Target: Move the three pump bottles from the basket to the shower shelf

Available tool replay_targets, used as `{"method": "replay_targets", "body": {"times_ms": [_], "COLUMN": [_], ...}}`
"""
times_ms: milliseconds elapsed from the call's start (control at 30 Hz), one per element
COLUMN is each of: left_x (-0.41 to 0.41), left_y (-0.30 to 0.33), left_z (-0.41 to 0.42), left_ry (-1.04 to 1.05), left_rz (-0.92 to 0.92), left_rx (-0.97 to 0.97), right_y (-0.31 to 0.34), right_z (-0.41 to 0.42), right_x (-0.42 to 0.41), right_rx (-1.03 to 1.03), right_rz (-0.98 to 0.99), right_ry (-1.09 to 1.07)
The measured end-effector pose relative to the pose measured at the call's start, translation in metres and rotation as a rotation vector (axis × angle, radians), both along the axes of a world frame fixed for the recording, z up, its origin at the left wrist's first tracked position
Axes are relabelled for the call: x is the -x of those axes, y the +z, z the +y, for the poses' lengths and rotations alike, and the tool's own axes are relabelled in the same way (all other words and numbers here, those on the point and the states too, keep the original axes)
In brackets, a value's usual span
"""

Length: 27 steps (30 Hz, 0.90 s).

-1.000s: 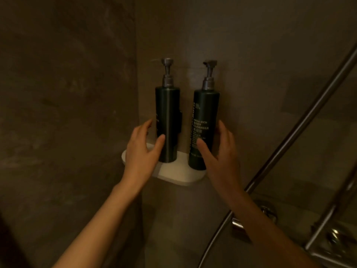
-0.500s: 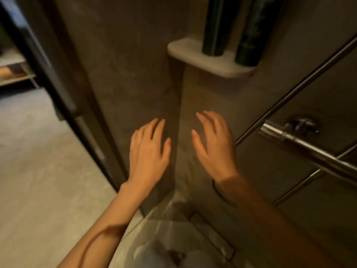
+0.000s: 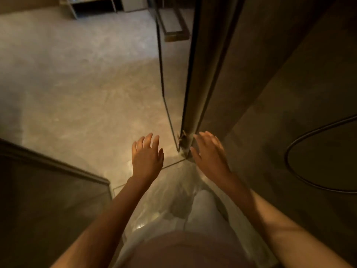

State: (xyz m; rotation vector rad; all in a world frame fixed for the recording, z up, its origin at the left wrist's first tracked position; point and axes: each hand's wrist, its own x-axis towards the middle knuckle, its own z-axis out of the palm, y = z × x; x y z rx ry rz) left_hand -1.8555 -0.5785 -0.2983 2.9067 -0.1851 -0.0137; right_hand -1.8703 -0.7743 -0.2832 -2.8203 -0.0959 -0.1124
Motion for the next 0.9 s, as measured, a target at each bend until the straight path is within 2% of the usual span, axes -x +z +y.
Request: {"method": "replay_targets", "body": {"times_ms": [67,300,500,667,900], "left_x": [0.012,0.023,-0.012,-0.079,-0.239], "left_y": [-0.007,-0.013,-0.013,-0.022,-0.001], "left_z": [0.041,0.141,0.193,0.225,0.275], "left_ry": [0.061,0.227,0.367,0.419,0.515], "left_rz": [0.042,0.045,0.002,0.019,-0.023], "left_rx": [-0.035,-0.065,-0.035,-0.03,-0.048], "right_y": [-0.007,-0.014,-0.022,-0.03,-0.012], "right_z": [0.04,0.142,0.2,0.245,0.297], "right_x": [0.001,-0.016,-0.08,-0.171,-0.355], "right_rx": [-0.011,-0.037,-0.053,-0.06,-0.082], "right_rz": [0.06,0.057,0.089,0.119,0.113], "right_ry": [0.066,0.212,0.325,0.42,0.517]}}
